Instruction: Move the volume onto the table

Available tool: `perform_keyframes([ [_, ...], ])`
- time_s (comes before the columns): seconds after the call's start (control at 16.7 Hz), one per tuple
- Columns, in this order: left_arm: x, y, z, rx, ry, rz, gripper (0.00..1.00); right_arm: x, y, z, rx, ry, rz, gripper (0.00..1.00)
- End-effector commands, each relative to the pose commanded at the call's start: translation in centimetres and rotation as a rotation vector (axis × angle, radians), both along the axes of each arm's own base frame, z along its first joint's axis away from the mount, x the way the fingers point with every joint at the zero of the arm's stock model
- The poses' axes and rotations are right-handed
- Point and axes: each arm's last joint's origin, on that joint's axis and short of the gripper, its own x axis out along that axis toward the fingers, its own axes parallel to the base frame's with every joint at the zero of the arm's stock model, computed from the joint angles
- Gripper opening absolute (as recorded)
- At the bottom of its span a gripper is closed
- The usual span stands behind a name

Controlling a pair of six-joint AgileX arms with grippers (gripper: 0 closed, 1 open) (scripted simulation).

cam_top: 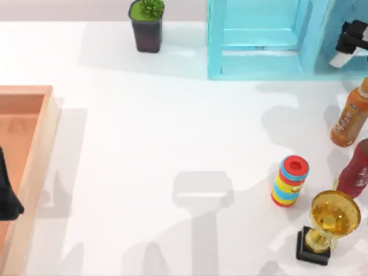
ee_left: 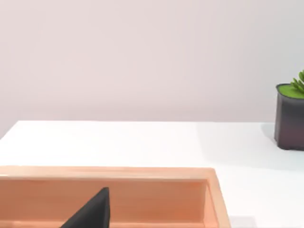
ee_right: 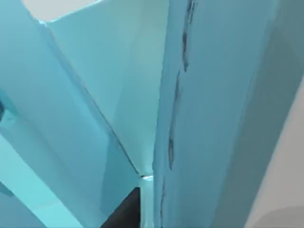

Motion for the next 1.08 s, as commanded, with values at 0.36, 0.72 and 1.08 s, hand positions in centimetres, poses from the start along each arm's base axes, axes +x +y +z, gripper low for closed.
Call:
perform_keyframes([
  [0.36, 0.00, 0.00, 0.00, 0.000, 0.000, 0.000, 1.00, 0.00, 0.00, 0.00, 0.000, 0.000, 0.000, 0.17],
  [0.72, 0.00, 0.00, 0.00, 0.000, 0.000, 0.000, 1.00, 0.00, 0.00, 0.00, 0.000, 0.000, 0.000, 0.00],
  [1.08, 0.00, 0.00, 0.00, 0.000, 0.000, 0.000, 1.00, -0.63, 0.51, -0.34, -0.018, 0.006, -0.023, 0.00],
])
